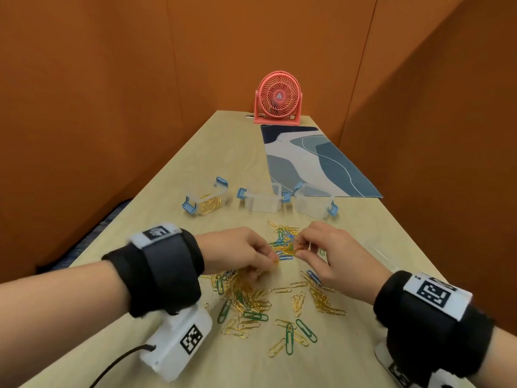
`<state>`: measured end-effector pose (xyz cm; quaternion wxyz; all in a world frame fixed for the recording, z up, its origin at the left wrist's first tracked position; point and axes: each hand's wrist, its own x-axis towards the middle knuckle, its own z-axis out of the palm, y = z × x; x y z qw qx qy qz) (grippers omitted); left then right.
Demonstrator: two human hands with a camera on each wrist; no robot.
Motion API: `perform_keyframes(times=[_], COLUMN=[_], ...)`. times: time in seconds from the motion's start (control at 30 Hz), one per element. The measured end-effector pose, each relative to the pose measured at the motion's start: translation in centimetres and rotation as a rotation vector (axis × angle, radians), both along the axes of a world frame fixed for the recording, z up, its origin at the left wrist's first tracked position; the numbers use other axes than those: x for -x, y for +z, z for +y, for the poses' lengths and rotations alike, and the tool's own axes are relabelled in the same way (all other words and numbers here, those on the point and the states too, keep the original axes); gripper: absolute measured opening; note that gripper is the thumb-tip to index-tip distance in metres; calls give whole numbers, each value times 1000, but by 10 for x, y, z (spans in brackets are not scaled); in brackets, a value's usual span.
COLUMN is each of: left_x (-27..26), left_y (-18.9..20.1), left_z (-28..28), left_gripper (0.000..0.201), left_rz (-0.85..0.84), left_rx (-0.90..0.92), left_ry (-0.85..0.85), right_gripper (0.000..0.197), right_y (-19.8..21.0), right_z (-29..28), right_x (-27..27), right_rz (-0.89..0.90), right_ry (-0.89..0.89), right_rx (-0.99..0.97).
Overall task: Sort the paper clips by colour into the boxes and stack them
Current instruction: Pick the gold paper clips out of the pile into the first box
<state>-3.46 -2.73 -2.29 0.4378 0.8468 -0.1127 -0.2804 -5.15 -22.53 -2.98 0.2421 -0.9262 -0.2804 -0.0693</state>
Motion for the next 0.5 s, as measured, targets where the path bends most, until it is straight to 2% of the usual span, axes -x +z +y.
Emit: perform_keyframes(times=[0.1, 0.2, 0.3, 0.43, 0.5], left_x=[1, 7, 13, 11, 8], left_y=[8, 8, 2, -2, -1], left_z=[-1, -9, -18, -17, -10], left_gripper=[18, 18, 25, 33, 35], left_rz=[354, 494, 527, 455, 422], left_rx=[362, 478, 532, 516, 453], left_ry=[252, 384, 388, 400, 382], right_gripper=[5, 9, 15, 38, 50], right_y=[3, 3, 6, 14, 17], right_z=[3, 11, 17, 5, -7], right_x=[4, 4, 4, 3, 4], right_rz=[-31, -9, 45, 231, 398], right_ry=[61, 106, 104, 39, 1], right_rx=[-97, -106, -89, -90, 72])
